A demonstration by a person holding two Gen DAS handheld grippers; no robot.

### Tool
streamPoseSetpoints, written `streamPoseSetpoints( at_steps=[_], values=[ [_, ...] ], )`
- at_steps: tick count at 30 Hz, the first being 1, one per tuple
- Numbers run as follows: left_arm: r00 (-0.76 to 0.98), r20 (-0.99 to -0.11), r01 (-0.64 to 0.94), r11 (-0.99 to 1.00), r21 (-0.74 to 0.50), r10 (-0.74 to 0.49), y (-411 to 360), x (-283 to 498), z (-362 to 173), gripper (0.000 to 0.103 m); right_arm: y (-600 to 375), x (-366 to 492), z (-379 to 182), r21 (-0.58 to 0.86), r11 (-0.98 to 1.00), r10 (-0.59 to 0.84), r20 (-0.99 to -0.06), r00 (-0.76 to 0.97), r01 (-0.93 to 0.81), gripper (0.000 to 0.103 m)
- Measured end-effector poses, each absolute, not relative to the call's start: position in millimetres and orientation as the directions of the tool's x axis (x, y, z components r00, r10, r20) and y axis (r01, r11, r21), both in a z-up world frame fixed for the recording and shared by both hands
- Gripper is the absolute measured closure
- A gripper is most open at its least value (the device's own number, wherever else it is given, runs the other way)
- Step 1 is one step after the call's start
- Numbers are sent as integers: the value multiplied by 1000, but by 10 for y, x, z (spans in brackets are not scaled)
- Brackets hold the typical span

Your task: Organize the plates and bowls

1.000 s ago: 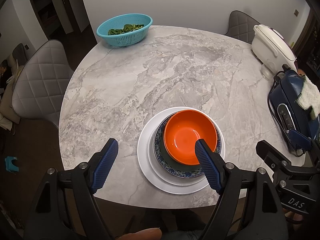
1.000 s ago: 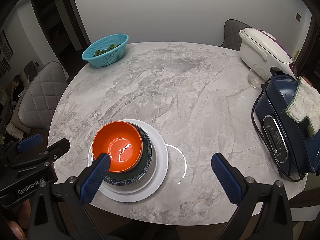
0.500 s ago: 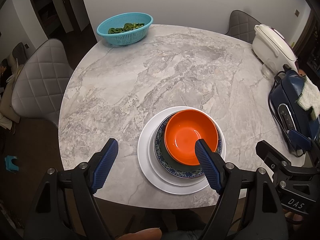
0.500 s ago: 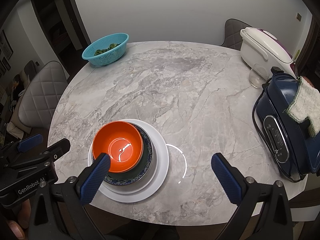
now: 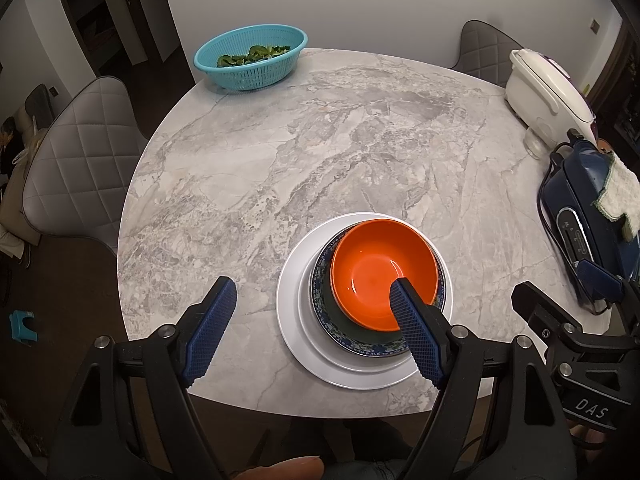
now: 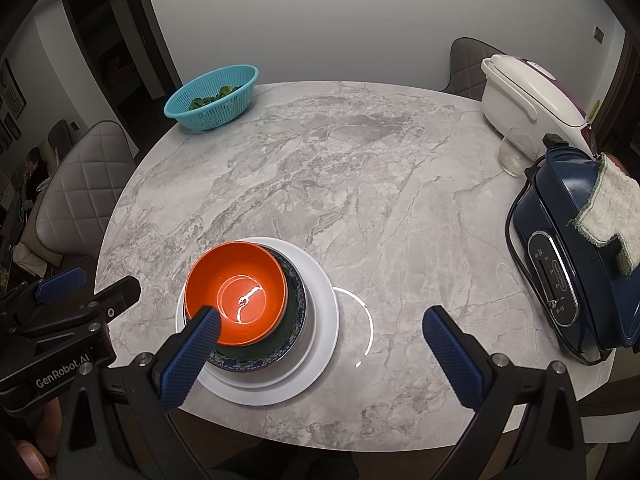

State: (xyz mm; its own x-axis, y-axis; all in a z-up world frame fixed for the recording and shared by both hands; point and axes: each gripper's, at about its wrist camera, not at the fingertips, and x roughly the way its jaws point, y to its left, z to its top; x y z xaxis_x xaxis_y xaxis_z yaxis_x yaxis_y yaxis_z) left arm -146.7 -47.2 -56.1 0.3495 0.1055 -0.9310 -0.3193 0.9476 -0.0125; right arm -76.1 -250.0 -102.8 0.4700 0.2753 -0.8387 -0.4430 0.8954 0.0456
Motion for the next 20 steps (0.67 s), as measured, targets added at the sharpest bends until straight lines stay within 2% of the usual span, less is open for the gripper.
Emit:
streamPoseSetpoints(
  at_steps=[20],
  values=[
    [369, -922, -321, 947, -9, 117, -403, -1520, -591, 25, -2494, -753, -1040, 44, 893, 277, -839, 468, -449, 0]
  ],
)
